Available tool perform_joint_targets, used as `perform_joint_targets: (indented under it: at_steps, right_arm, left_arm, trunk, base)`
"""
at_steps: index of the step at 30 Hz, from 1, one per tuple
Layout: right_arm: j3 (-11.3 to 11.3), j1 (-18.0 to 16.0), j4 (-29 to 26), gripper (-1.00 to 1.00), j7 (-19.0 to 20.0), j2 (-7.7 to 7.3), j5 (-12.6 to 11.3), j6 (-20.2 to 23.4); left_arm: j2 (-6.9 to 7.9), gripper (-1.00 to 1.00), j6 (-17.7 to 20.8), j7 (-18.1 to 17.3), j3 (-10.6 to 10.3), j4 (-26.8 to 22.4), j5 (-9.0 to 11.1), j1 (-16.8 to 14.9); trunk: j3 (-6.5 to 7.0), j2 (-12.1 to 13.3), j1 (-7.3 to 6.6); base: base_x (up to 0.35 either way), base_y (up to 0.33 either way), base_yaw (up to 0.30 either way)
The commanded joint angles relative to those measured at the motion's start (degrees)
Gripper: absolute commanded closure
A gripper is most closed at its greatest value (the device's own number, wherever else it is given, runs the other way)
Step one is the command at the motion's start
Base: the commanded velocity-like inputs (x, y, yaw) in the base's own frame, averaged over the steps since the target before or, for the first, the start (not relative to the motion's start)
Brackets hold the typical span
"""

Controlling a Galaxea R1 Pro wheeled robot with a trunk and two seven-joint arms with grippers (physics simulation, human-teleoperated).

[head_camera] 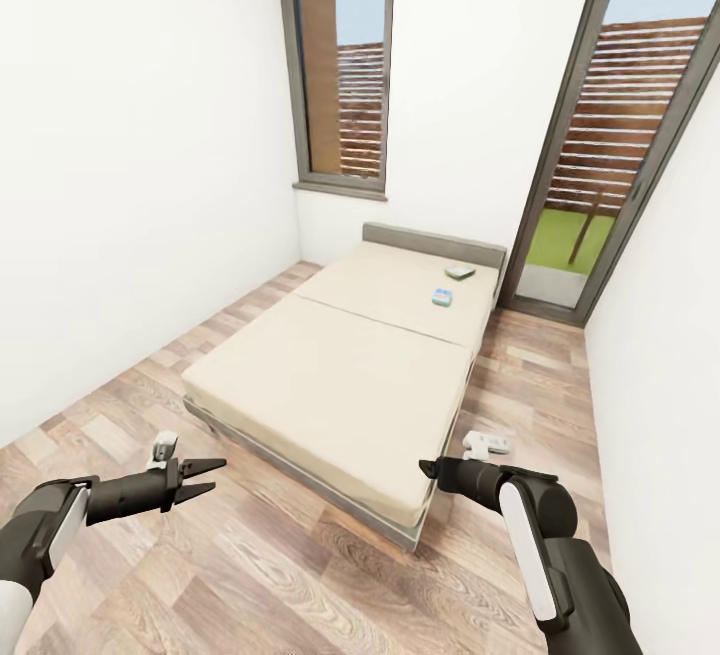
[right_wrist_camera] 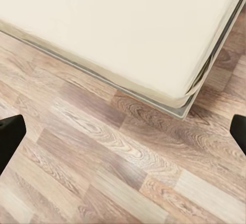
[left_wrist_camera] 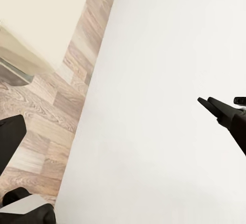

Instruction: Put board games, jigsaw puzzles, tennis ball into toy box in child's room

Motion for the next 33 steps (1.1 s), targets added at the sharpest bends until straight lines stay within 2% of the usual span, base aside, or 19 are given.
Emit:
perform_joint_targets:
  at_steps: [1, 16, 24, 29, 33]
  right_arm:
    - [-0.1, -0.1, 0.0, -1.0, 0.2, 0.06, -0.1, 0.2]
    - [-0.1, 0.1, -0.1, -1.0, 0.4, -0.03, -0.1, -2.5]
    - [0.4, 0.1, -0.1, -1.0, 0.3, -0.03, -0.1, -2.9]
    - [2.5, 0.1, -0.1, -1.0, 0.2, -0.03, -0.1, -3.0]
    - [3.3, 0.1, 0.0, -1.0, 0.2, -0.03, -0.1, -3.0]
  left_arm:
    - [-0.01, -1.0, 0.4, -0.1, 0.0, 0.0, 0.1, 0.0]
    - [0.1, -1.0, 0.5, 0.0, 0.1, 0.0, 0.1, 0.0]
    - [0.12, -1.0, 0.5, 0.0, 0.1, 0.0, 0.1, 0.0]
    - [0.12, -1.0, 0.5, 0.1, 0.1, 0.0, 0.1, 0.0]
    - [0.12, -1.0, 0.5, 0.1, 0.1, 0.0, 0.1, 0.0]
  trunk:
    - [-0.22, -0.1, 0.03]
    - [-0.72, -0.1, 0.03]
    - [-0.73, -0.1, 0.03]
    - [-0.73, -0.1, 0.03]
    - [-0.73, -0.1, 0.03]
  base:
    - [0.0, 0.0, 0.0]
    - [0.025, -0.13, 0.026]
    - [0.103, -0.02, 0.235]
    - [0.119, -0.003, 0.282]
    - [0.124, -0.001, 0.288]
